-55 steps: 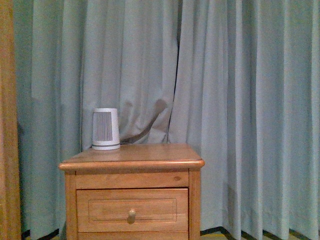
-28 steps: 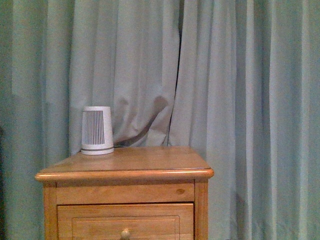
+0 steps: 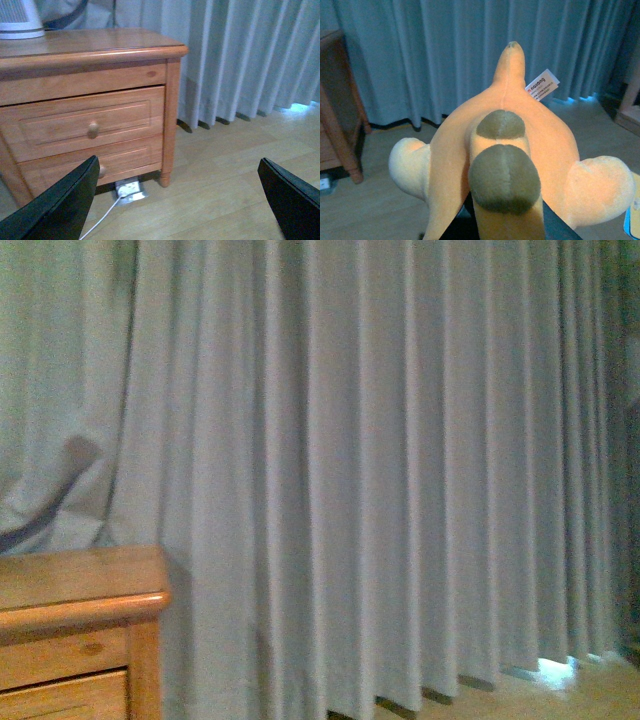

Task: Put away toys

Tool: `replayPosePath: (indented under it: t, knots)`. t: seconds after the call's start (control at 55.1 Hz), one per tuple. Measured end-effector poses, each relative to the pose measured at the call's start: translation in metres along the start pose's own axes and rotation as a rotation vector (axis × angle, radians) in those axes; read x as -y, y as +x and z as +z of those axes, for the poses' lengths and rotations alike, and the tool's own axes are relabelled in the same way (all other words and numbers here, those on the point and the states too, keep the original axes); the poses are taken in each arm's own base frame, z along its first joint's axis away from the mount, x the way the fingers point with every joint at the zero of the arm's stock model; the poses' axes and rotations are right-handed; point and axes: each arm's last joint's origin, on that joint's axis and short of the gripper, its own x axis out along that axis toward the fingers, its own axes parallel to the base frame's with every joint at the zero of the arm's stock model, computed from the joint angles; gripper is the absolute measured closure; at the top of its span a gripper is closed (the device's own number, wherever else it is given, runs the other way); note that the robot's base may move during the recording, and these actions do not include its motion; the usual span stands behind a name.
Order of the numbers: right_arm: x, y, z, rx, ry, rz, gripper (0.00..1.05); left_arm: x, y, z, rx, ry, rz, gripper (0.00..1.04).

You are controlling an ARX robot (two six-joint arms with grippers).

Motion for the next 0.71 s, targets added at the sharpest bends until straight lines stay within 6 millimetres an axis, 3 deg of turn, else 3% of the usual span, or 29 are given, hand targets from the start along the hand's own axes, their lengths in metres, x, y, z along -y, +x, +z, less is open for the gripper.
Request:
replayPosePath:
  t: [0.708]
  knots:
    - [-0.0001, 0.0000, 0.0001, 0.001, 0.000, 0.003, 0.98, -0.0001, 0.0000, 0.0000, 0.000, 0.000, 0.003, 0.06]
